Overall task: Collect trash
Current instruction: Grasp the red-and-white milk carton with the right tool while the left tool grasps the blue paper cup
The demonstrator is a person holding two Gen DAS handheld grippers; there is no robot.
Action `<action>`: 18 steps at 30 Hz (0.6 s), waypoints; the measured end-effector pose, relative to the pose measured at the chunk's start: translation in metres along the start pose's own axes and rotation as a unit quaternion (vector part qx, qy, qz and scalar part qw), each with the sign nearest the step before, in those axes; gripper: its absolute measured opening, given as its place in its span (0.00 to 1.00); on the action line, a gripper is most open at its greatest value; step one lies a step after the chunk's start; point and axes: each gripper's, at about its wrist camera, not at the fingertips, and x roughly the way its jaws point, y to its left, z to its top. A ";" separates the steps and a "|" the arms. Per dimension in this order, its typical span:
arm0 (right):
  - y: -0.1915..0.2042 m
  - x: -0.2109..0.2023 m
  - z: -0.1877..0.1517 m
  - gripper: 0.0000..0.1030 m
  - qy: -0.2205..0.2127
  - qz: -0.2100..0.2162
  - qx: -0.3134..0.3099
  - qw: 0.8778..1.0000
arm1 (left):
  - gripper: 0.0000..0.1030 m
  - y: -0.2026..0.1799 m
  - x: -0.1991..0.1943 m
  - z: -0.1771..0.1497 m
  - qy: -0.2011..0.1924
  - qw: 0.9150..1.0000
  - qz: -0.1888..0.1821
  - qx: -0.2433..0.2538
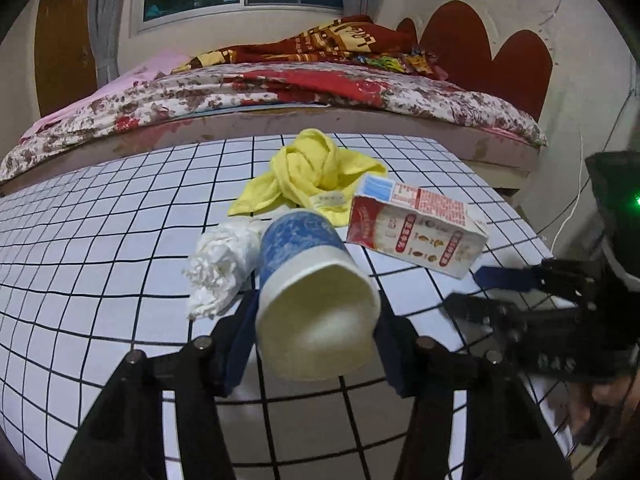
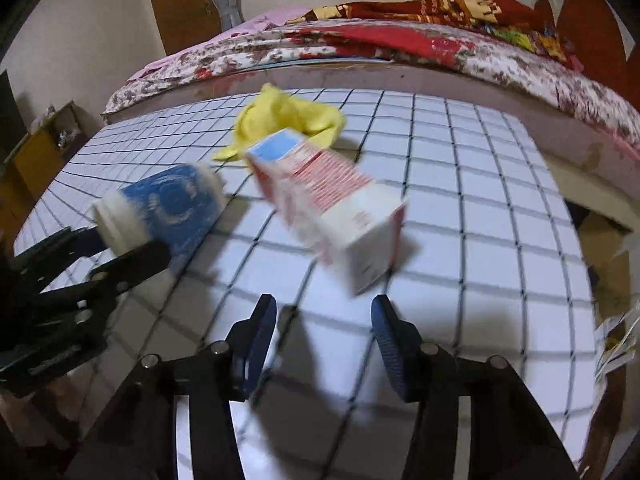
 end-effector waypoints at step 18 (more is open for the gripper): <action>0.004 -0.002 0.005 0.43 -0.031 -0.001 0.015 0.999 | 0.44 0.006 -0.006 -0.004 -0.006 1.000 -0.017 -0.004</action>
